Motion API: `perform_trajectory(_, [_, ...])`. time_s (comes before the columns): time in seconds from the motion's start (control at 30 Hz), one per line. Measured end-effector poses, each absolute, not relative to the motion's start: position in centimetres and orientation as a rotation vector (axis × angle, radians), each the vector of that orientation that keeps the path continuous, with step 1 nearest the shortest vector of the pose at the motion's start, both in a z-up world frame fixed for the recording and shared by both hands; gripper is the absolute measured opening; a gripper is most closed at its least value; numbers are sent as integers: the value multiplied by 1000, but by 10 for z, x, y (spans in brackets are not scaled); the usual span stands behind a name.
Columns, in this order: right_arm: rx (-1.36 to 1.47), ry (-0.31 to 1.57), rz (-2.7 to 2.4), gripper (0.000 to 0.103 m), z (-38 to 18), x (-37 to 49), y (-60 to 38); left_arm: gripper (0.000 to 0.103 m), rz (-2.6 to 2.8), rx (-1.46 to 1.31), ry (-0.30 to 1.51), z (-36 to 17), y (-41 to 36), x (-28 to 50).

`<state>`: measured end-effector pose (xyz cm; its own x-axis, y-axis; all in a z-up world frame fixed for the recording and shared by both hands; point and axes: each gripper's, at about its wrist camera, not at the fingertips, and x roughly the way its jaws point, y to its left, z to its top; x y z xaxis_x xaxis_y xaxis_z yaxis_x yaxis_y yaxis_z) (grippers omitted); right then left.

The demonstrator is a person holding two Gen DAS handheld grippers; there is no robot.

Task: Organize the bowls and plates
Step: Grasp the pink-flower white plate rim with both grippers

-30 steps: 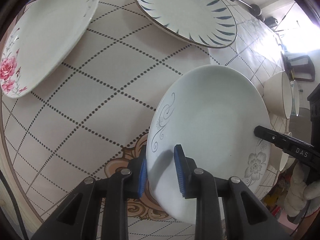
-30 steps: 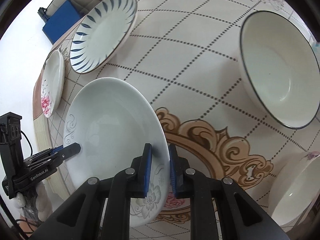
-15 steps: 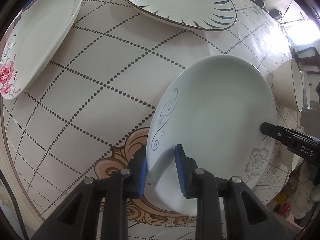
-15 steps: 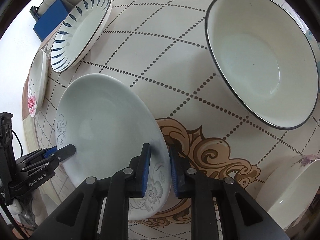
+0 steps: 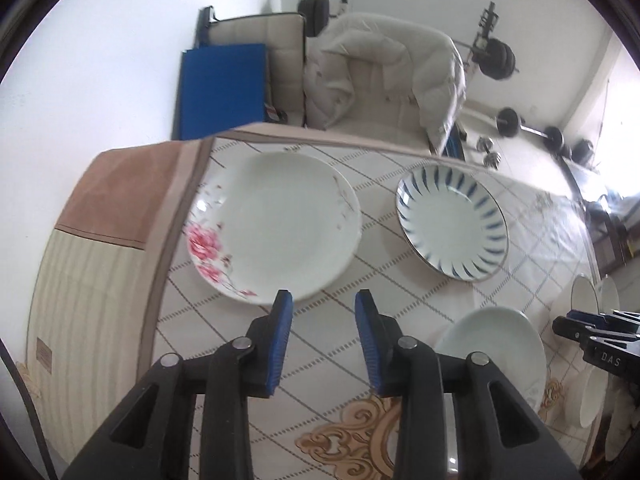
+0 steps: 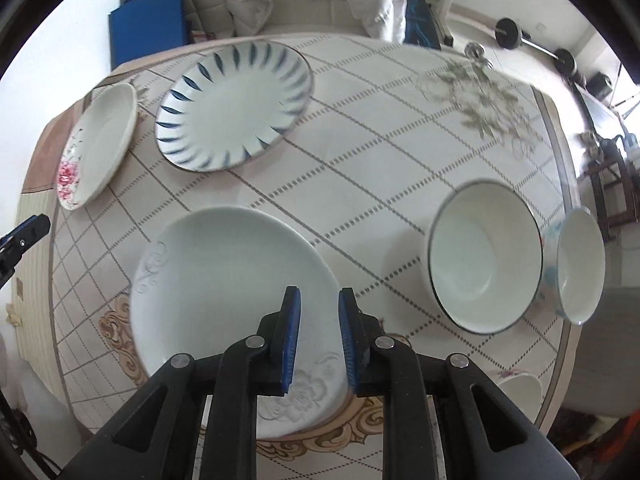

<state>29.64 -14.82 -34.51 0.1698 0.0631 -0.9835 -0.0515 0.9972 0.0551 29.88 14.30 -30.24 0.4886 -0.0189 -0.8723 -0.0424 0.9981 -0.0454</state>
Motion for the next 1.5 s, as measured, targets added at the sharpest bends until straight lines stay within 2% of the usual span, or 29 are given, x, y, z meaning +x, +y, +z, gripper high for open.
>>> perform_trajectory(0.03, [6, 1374, 105, 36, -337, 304, -135, 33, 30, -77, 1073, -302, 156, 304])
perform_trajectory(0.07, [11, 1345, 139, 53, -329, 313, -120, 33, 40, -89, 1108, -304, 171, 314])
perform_trajectory(0.1, [26, 1314, 187, 63, -323, 322, -106, 33, 44, -105, 1148, -310, 183, 322])
perform_trajectory(0.13, [42, 1292, 234, 78, -317, 330, -94, 33, 45, -127, 1185, -316, 195, 330])
perform_trajectory(0.17, [53, 1283, 274, 82, -314, 340, -80, 33, 41, -156, 1215, -321, 209, 333])
perform_trajectory(0.37, [134, 1344, 455, 82, -321, 408, 3, 33, 29, -430, 1336, -355, 282, 364])
perform_trajectory(0.6, [147, 1487, 557, 82, -356, 492, 73, 32, -4, -670, 1392, -396, 344, 403])
perform_trajectory(0.83, [47, 1604, 562, 81, -409, 547, 115, 30, -68, -701, 1452, -427, 345, 431])
perform_trajectory(1.03, [68, 1688, 557, 76, -439, 564, 117, 30, -97, -667, 1476, -435, 337, 442])
perform_trajectory(1.2, [136, 1727, 572, 69, -455, 567, 109, 30, -106, -667, 1482, -440, 335, 442])
perform_trajectory(1.3, [167, 1730, 590, 60, -458, 567, 106, 30, -102, -662, 1481, -441, 334, 443])
perform_trajectory(1.37, [157, 1729, 595, 49, -459, 565, 106, 30, -93, -665, 1479, -442, 335, 442])
perform_trajectory(1.47, [136, 1737, 592, 32, -461, 562, 106, 22, -72, -662, 1475, -442, 338, 439])
perform_trajectory(1.5, [105, 1728, 582, 29, -460, 560, 107, 20, -66, -664, 1473, -442, 339, 438])
